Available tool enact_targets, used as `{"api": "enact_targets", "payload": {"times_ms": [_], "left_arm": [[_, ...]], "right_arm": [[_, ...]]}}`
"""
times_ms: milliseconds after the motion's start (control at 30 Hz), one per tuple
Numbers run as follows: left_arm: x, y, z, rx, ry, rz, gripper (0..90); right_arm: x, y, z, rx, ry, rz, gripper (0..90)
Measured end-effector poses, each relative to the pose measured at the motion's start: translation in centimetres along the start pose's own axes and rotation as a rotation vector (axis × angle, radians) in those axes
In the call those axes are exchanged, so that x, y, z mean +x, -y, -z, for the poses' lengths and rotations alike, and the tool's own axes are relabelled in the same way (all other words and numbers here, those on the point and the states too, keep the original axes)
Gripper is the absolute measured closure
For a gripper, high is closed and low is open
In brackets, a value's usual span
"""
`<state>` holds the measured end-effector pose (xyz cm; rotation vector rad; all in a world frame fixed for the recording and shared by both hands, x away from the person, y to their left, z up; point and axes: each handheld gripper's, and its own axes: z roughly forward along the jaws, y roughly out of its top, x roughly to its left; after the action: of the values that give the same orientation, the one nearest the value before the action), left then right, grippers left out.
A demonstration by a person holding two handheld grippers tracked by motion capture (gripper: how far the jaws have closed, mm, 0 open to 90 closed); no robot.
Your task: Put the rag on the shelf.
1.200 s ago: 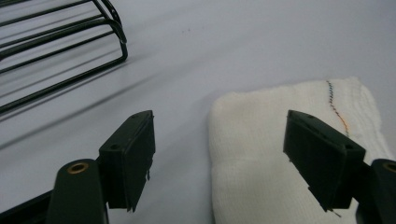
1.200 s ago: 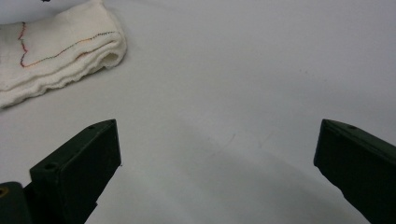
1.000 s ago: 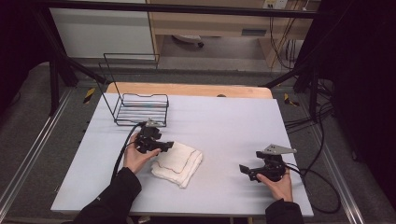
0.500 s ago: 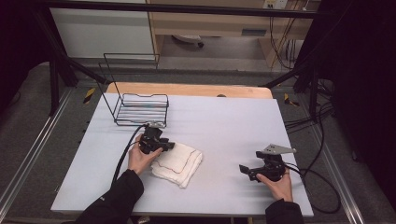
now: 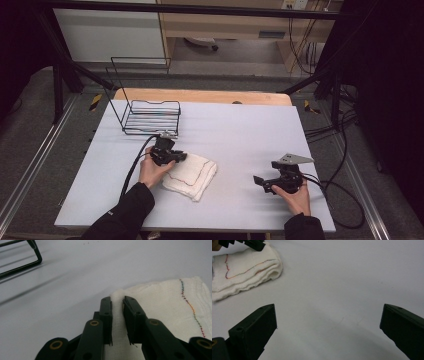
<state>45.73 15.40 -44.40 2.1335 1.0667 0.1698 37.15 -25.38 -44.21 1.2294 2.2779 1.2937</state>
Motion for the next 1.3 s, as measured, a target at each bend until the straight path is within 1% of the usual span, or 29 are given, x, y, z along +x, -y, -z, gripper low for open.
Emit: {"api": "enact_targets", "payload": {"times_ms": [33,67,100,133,167,267,300,533,567,600,633,700,733,767,800,833,867,900,933,967,1000,1033,1067,1133,1167,1200,1233,1267,1300], "left_arm": [[-0.1,0.0,0.0,0.000,-0.006,-0.008,77.3],[-0.1,0.0,0.0,0.000,-0.006,-0.008,77.6],[-0.2,0.1,0.0,0.000,-0.012,-0.025,77.8],[-0.2,0.1,0.0,0.000,-0.012,-0.025,77.9],[-0.3,0.1,0.0,-0.003,-0.013,-0.035,78.0],[-0.2,0.1,-0.1,-0.005,-0.012,-0.042,78.0],[-0.2,0.1,-0.1,-0.007,-0.012,-0.045,78.0],[-0.4,0.1,-0.1,-0.008,-0.024,-0.076,77.7],[-0.4,0.2,-0.1,-0.009,-0.024,-0.075,77.6],[-0.4,0.2,-0.1,-0.009,-0.024,-0.075,77.7],[-0.4,0.2,-0.1,-0.011,-0.025,-0.074,77.6],[-0.4,0.2,-0.1,-0.014,-0.020,-0.072,77.5],[-0.4,0.2,-0.1,-0.014,-0.020,-0.072,77.5],[-0.4,0.2,-0.1,-0.012,-0.018,-0.074,77.5],[-0.3,0.2,-0.1,-0.009,-0.017,-0.076,77.5],[-0.3,0.2,-0.1,-0.012,-0.017,-0.074,77.4],[-0.3,0.2,-0.1,-0.012,-0.017,-0.074,77.4],[-0.4,0.2,-0.1,-0.013,-0.022,-0.075,77.4],[-0.4,0.2,-0.1,-0.013,-0.022,-0.075,77.4],[-0.4,0.2,-0.1,-0.013,-0.023,-0.074,77.4],[-0.4,0.2,-0.1,-0.013,-0.023,-0.074,77.4],[-0.4,0.2,-0.1,-0.012,-0.020,-0.072,77.4],[-0.4,0.2,-0.1,-0.012,-0.020,-0.072,77.4],[-0.3,0.1,-0.1,-0.010,-0.022,-0.078,77.4],[-0.3,0.1,-0.1,-0.013,-0.022,-0.074,77.4],[-0.3,0.1,-0.1,-0.012,-0.021,-0.073,77.4],[-0.3,0.1,-0.1,-0.011,-0.021,-0.073,77.4],[-0.3,0.1,-0.1,-0.011,-0.021,-0.073,77.4],[-0.3,0.1,-0.1,-0.012,-0.023,-0.073,77.4]], "right_arm": [[0.4,-0.3,-0.2,0.001,-0.002,-0.002,1.5],[0.6,-0.4,-0.3,-0.003,-0.001,0.000,1.5],[0.8,-0.6,-0.5,-0.007,-0.002,-0.001,1.6],[1.1,-0.8,-0.6,-0.009,0.000,-0.002,1.6],[1.4,-1.0,-0.8,-0.013,0.005,0.002,1.8],[2.2,-1.7,-1.5,-0.013,0.009,-0.007,2.4],[2.5,-2.0,-1.8,-0.014,0.013,-0.002,2.7],[4.6,-3.6,-4.1,-0.005,0.017,-0.017,4.4],[5.0,-3.8,-4.6,0.001,0.027,-0.024,4.9],[5.0,-3.8,-4.6,0.001,0.027,-0.024,4.9],[5.6,-4.3,-5.5,0.015,0.028,-0.031,5.9],[6.3,-4.7,-6.3,0.022,0.032,-0.024,6.6],[6.3,-4.7,-6.3,0.022,0.032,-0.024,6.6],[7.1,-5.3,-7.4,0.029,0.042,-0.013,8.6],[7.1,-5.3,-7.4,0.029,0.042,-0.013,8.6],[7.7,-5.7,-8.3,0.043,0.041,-0.001,11.2],[7.7,-5.7,-8.3,0.043,0.041,-0.001,11.2],[8.2,-6.1,-9.2,0.054,0.040,0.005,14.8],[8.2,-6.1,-9.2,0.054,0.040,0.005,14.8],[8.6,-6.3,-10.1,0.060,0.036,0.010,18.7],[8.6,-6.3,-10.1,0.060,0.036,0.010,18.7],[8.9,-6.4,-10.6,0.059,0.034,-0.001,23.2],[9.0,-6.4,-10.9,0.064,0.037,-0.023,24.9],[9.1,-6.3,-11.4,0.066,0.050,-0.030,29.6],[9.1,-6.3,-11.4,0.066,0.050,-0.030,29.6],[9.1,-6.3,-11.8,0.079,0.062,-0.033,32.9],[9.1,-6.3,-11.8,0.079,0.062,-0.033,32.9],[9.2,-6.3,-11.9,0.085,0.066,-0.038,35.2],[9.3,-6.2,-12.2,0.097,0.074,-0.034,39.4]]}}
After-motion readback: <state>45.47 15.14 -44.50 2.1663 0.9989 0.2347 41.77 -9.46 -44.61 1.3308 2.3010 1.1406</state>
